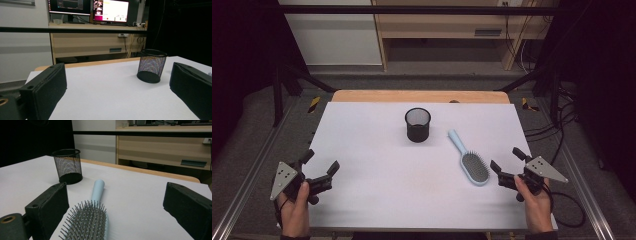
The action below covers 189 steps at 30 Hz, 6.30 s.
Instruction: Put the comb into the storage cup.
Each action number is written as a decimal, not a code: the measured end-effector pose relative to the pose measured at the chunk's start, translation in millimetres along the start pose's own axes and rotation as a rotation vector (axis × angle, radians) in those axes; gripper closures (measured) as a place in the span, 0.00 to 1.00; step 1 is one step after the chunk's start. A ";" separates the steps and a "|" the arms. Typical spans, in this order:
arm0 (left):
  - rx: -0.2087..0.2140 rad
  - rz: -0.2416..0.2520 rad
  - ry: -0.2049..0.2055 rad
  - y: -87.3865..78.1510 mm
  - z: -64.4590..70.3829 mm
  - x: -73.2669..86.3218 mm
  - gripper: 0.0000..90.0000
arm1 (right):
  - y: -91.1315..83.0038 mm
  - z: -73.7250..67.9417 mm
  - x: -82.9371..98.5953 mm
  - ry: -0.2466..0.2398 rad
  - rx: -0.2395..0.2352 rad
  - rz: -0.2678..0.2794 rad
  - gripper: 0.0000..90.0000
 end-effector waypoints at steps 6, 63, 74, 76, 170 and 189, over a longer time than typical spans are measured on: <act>0.005 -0.013 -0.005 2.0 0.7 3.2 0.01 | 0.0 0.7 0.9 0.014 0.002 0.004 0.07; 0.011 -0.017 0.010 -0.3 5.6 -0.2 0.01 | 139.0 2.2 -55.4 0.041 0.046 -0.358 0.20; 0.012 -0.014 0.008 -0.2 5.2 -1.2 0.01 | 156.2 -2.1 -32.9 0.045 0.035 -0.471 0.62; 0.012 -0.013 0.007 -0.3 5.0 -1.4 0.01 | 158.6 -4.5 -29.3 0.032 0.029 -0.490 0.71; 0.022 -0.040 0.027 2.8 7.4 0.9 0.01 | 129.6 -172.3 8.1 -0.171 -0.444 -0.713 1.00; 0.023 -0.048 0.027 3.6 7.9 2.7 0.01 | 67.2 -176.4 22.4 -0.174 -0.528 -0.777 1.00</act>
Point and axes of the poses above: each handheld gripper's, and its own axes: y roughly forward along the jaws, x roughly out of its underside, z roughly to its right, the point moved 8 cm from there along y, roughly forward along the jaws, and after that the axes turned 13 degrees about -y, right-handed, at the moved point
